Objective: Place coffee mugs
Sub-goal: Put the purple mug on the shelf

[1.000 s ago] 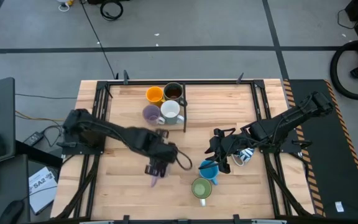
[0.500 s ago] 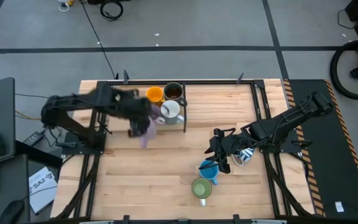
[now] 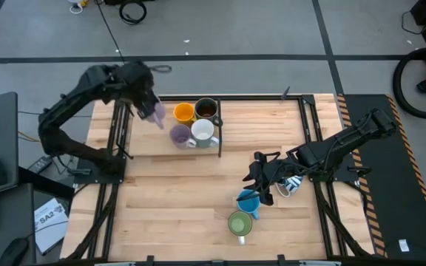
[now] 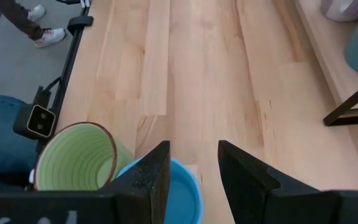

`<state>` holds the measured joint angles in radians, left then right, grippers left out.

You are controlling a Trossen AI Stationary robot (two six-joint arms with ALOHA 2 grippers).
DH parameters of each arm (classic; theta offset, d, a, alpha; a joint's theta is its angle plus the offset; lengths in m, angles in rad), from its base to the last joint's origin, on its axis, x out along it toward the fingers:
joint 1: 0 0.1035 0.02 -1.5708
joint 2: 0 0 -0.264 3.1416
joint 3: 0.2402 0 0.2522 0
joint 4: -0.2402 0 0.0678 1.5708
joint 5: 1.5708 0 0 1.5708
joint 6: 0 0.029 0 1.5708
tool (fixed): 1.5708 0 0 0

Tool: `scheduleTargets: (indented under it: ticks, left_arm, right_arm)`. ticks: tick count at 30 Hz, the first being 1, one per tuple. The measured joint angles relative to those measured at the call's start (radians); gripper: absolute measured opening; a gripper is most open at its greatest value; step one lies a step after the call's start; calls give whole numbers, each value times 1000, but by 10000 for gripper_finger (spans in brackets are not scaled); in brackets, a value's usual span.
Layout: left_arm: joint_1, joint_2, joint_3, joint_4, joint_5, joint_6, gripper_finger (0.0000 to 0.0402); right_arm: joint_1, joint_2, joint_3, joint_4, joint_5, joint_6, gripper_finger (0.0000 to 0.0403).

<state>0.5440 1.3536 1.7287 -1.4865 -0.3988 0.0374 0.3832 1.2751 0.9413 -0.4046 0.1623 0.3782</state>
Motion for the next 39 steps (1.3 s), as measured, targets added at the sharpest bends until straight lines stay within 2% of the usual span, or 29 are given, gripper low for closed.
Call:
scheduleTargets:
  ticks: [6, 12, 25, 39]
  left_arm:
    - [186, 37, -2, 15, -1, -29, 29]
    - [279, 108, -2, 32, 33, -53, 29]
    - [294, 289, -2, 41, 64, -122, 29]
    - [292, 303, -2, 36, 96, -246, 29]
  right_arm:
    - [0, 0, 0, 0, 4, -22, 140]
    - [-7, 0, 0, 0, 5, -23, 140]
    - [-13, 0, 0, -1, 2, -23, 140]
    - [22, 0, 0, -1, 0, -14, 140]
